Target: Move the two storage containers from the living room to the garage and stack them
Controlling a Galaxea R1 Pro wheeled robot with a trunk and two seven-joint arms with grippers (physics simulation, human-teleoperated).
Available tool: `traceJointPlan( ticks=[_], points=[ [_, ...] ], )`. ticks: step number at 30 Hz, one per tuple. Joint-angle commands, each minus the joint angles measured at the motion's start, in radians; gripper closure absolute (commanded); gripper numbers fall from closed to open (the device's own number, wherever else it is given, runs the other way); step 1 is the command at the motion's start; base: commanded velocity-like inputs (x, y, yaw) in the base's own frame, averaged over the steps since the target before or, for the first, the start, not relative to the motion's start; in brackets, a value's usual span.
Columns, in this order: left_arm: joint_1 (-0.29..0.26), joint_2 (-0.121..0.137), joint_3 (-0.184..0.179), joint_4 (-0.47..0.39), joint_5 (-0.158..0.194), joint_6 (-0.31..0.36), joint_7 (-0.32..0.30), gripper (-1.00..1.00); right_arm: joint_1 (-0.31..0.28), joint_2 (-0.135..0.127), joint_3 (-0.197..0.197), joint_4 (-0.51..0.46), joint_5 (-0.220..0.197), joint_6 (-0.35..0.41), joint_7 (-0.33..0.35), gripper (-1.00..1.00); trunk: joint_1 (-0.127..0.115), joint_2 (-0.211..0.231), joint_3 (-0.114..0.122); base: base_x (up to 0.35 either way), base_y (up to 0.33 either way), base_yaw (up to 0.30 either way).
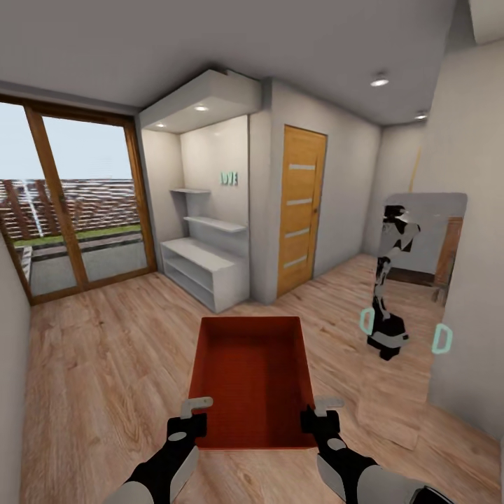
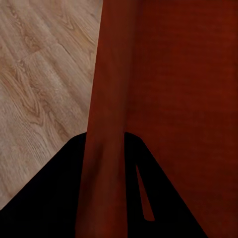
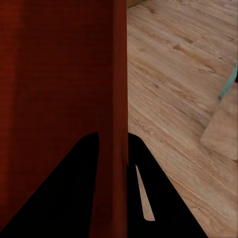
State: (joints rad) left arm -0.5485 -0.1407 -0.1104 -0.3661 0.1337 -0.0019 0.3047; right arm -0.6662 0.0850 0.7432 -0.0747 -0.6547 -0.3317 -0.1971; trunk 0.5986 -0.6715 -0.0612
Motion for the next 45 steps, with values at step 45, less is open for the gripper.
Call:
traceJointPlan(
  ticks=[45],
  points=[
    [-0.001,0.05,0.008,0.001,0.023,0.0,0.005,1.0,-0.001,-0.004,-0.058,-0.003,0.009,-0.03,-0.004,1.0,0.001,-0.001,-0.002,0.321,0.0,-0.124]
  ],
)
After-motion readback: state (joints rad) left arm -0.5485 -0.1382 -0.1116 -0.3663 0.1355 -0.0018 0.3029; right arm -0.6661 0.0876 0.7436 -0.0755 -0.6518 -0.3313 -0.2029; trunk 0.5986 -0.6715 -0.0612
